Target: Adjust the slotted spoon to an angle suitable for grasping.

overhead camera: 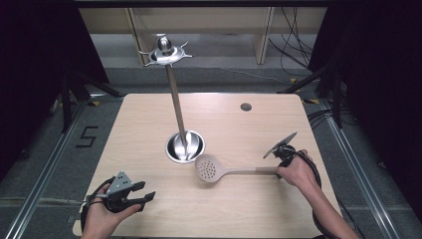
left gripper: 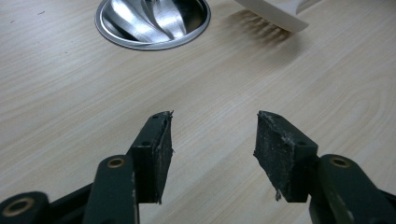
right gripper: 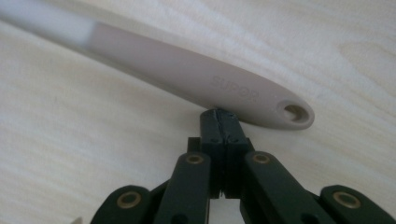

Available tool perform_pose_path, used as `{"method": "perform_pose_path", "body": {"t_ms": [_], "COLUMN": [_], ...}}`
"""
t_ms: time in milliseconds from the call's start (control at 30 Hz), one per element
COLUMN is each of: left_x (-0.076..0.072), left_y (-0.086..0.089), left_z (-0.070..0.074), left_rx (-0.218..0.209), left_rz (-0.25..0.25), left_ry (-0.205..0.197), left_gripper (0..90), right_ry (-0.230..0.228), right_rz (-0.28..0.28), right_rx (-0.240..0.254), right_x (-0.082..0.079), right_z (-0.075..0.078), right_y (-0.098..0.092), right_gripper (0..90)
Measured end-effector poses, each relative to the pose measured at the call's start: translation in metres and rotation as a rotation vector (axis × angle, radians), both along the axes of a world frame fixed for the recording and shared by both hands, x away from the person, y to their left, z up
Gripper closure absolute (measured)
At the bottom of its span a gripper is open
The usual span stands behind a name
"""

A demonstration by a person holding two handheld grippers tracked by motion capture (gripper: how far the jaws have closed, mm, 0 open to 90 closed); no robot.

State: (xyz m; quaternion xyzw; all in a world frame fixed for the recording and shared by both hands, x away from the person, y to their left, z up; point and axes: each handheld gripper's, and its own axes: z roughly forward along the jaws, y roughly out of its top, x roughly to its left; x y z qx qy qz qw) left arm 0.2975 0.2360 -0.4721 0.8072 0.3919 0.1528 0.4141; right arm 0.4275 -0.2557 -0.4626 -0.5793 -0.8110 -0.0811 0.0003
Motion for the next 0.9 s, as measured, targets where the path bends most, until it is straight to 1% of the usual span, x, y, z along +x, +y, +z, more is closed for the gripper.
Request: {"method": "perform_pose_path", "body": {"t_ms": [67, 100, 133, 167, 200, 233, 267, 300, 333, 367, 400, 433, 467, 500, 533, 567, 600, 633, 667, 700, 733, 767, 800, 833, 867, 900], "left_x": [0.000, 0.001, 0.001, 0.000, -0.001, -0.001, -0.001, -0.001, -0.001, -0.001, -0.001, -0.001, -0.001, -0.001, -0.002, -0.001, -0.001, -0.001, -0.001, -0.002, -0.001, -0.002, -0.002, -0.002, -0.001, -0.002], "left_y": [0.000, 0.001, 0.001, 0.000, -0.001, -0.001, 0.000, 0.000, 0.000, 0.000, -0.001, 0.000, 0.000, -0.001, -0.002, -0.001, 0.000, 0.000, -0.001, -0.002, -0.002, -0.003, -0.003, -0.004, -0.003, -0.003], "left_z": [0.000, 0.001, 0.001, 0.001, 0.000, 0.001, 0.001, 0.001, 0.001, 0.001, 0.001, 0.001, 0.001, 0.000, 0.000, 0.001, 0.001, 0.001, 0.001, 0.000, 0.000, 0.000, 0.000, -0.001, 0.000, 0.000], "left_rx": [-0.002, 0.017, 0.022, 0.022, 0.004, 0.008, 0.020, 0.018, 0.010, 0.007, 0.004, 0.014, 0.020, 0.009, -0.005, 0.006, 0.029, 0.029, 0.019, 0.009, 0.023, 0.015, 0.003, -0.004, 0.007, 0.009], "left_rz": [0.000, -0.006, -0.003, -0.014, 0.000, -0.006, -0.005, -0.002, 0.004, 0.003, 0.001, -0.009, -0.003, 0.004, 0.004, -0.009, -0.022, -0.022, -0.016, -0.007, -0.008, -0.004, -0.005, -0.009, -0.019, -0.019], "left_ry": [0.003, 0.002, 0.004, 0.009, 0.013, 0.000, -0.007, -0.005, -0.001, -0.001, -0.002, -0.008, -0.006, 0.000, -0.001, -0.003, 0.001, 0.001, -0.002, 0.008, 0.004, 0.004, 0.005, -0.001, -0.007, -0.005], "left_gripper": [45.3, 45.4, 45.4, 45.4, 45.4, 45.4, 45.4, 45.5, 45.6, 45.6, 45.5, 45.5, 45.6, 45.6, 45.6, 45.6, 45.7, 45.7, 45.7, 45.7, 45.8, 45.8, 45.7, 45.8, 45.8, 45.8], "right_ry": [0.016, -0.002, -0.040, -0.028, -0.024, 0.003, 0.013, 0.007, 0.033, 0.002, 0.075, 0.049, 0.126, 0.126, 0.084, 0.107, 0.114, 0.114, 0.109, 0.077, 0.075, 0.119, 0.119, 0.150, 0.139, 0.139], "right_rz": [-0.063, -0.086, -0.146, -0.187, -0.237, -0.301, -0.299, -0.289, -0.371, -0.382, -0.515, -0.456, -0.576, -0.576, -0.543, -0.628, -0.681, -0.681, -0.695, -0.652, -0.654, -0.714, -0.697, -0.680, -0.670, -0.670], "right_rx": [0.034, 0.030, 0.019, 0.037, 0.054, 0.069, 0.080, 0.106, 0.109, 0.137, 0.174, 0.138, 0.174, 0.174, 0.156, 0.171, 0.184, 0.184, 0.189, 0.172, 0.170, 0.182, 0.180, 0.167, 0.153, 0.153], "right_x": [0.004, 0.006, 0.007, 0.008, 0.010, 0.010, 0.012, 0.013, 0.014, 0.016, 0.018, 0.017, 0.021, 0.021, 0.023, 0.026, 0.030, 0.030, 0.031, 0.032, 0.034, 0.036, 0.037, 0.040, 0.041, 0.041], "right_z": [0.000, -0.001, -0.001, 0.001, 0.001, 0.001, 0.000, -0.003, -0.002, -0.005, 0.000, -0.004, -0.001, -0.001, -0.003, -0.002, -0.002, -0.002, -0.003, -0.005, -0.007, -0.005, -0.006, -0.004, -0.005, -0.005], "right_y": [0.000, -0.001, 0.002, 0.004, 0.004, 0.006, 0.003, 0.000, 0.002, 0.001, 0.010, 0.006, 0.014, 0.014, 0.013, 0.019, 0.020, 0.020, 0.020, 0.016, 0.015, 0.018, 0.016, 0.014, 0.013, 0.013], "right_gripper": [81.5, 77.2, 70.5, 62.6, 55.3, 49.4, 43.5, 37.7, 34.9, 33.2, 31.1, 30.6, 29.4, 29.4, 29.4, 29.4, 29.6, 29.6, 29.6, 29.6, 29.6, 29.5, 29.4, 28.7, 28.6, 28.6]}}
